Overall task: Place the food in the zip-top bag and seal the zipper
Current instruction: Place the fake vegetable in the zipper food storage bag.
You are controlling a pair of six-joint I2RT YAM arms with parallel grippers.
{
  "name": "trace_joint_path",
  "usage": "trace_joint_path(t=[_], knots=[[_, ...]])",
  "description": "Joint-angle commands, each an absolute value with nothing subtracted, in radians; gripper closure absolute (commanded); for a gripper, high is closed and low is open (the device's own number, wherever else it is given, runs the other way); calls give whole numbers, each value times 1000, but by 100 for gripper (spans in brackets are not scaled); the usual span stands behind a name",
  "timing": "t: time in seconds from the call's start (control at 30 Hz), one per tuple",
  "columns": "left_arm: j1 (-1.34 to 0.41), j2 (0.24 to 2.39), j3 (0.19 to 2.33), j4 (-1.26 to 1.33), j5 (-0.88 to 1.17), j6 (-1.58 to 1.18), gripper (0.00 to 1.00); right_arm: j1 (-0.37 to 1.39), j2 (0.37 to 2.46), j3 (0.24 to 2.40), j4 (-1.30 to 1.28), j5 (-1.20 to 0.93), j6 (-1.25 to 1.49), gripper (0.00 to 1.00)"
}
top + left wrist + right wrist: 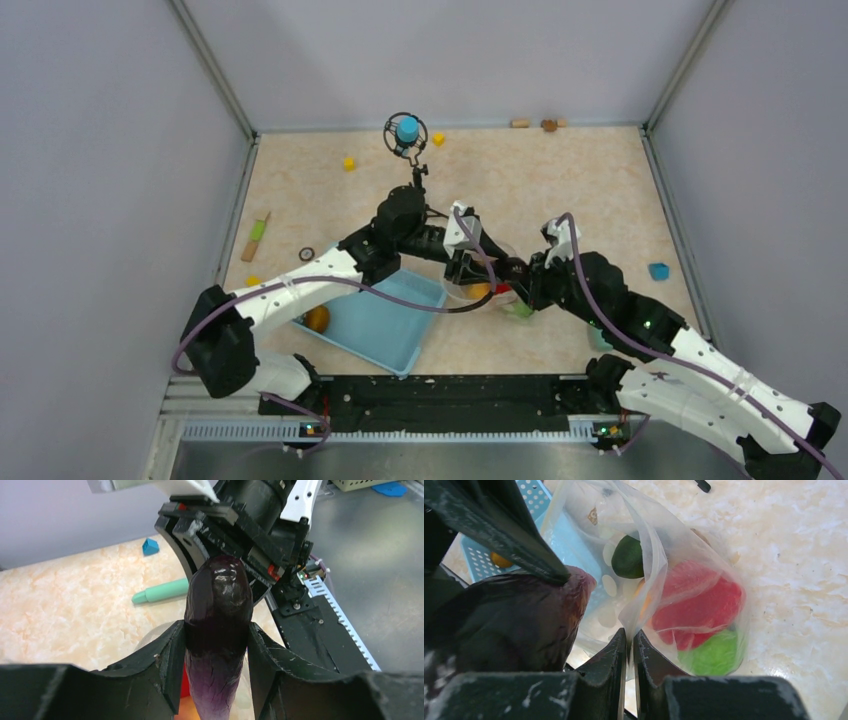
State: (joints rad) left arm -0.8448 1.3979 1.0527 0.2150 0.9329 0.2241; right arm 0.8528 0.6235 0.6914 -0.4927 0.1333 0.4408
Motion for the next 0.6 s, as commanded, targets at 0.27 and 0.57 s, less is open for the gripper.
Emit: trace_joint_path(t=[0.27,0.57], knots=[[-815,1428,1055,49,919,371,92,846,607,689,-448,132,441,91],[-815,1414,1050,36,846,341,49,846,599,697,-460,136,443,91]])
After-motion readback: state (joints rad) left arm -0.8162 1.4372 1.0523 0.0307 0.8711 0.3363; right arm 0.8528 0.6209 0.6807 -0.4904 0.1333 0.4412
